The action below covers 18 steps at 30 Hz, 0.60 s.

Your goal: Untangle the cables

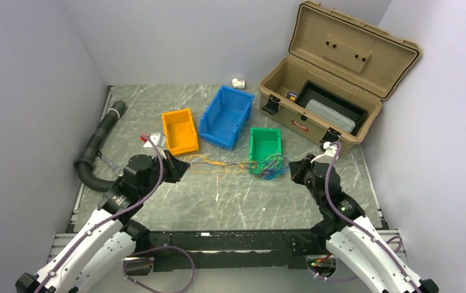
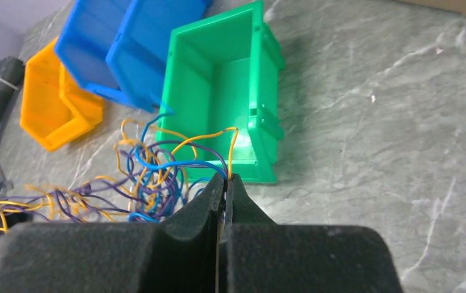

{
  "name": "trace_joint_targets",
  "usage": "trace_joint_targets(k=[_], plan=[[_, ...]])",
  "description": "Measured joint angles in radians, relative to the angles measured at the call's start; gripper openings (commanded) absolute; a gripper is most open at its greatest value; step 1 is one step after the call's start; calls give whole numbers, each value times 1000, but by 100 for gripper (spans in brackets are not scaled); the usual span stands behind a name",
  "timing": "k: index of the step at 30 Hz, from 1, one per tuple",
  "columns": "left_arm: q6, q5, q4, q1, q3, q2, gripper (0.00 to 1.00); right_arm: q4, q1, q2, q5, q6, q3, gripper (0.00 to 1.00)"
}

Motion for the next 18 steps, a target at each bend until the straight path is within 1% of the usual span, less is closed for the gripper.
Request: trace_joint_targets(k=[2,4,7,10,12,13,14,15,16,17,18], plan=[[0,-9,-12,0,-2,0,0,-24,-1,-3,35,6,8,0],[1,-8,-11,0,-4,8,0,-28,-1,-8,31,-5,10,0],[17,24,11,0,-6,42,0,-6,-1,-11,-58,-46,10,0],[28,91,53,0,-6,102,0,29,-1,5,-150,-77,10,0],[31,128,70,0,-6,144,5,48,-1,32,-197,-98,10,0],[37,150,79,1,-6,164,10,56,-1,47,-225,-109,10,0],[45,177,88,0,-6,182,22,66,-2,63,-259,-120,10,0],[55,203,98,0,-6,199,40,78,-2,77,-299,-130,10,0],[67,233,109,-3,-5,215,66,89,-2,90,-332,-137,11,0],[79,253,118,-11,-4,228,77,102,-3,105,-375,-144,11,0],[99,269,124,-25,-2,239,83,120,-3,121,-420,-151,11,0]])
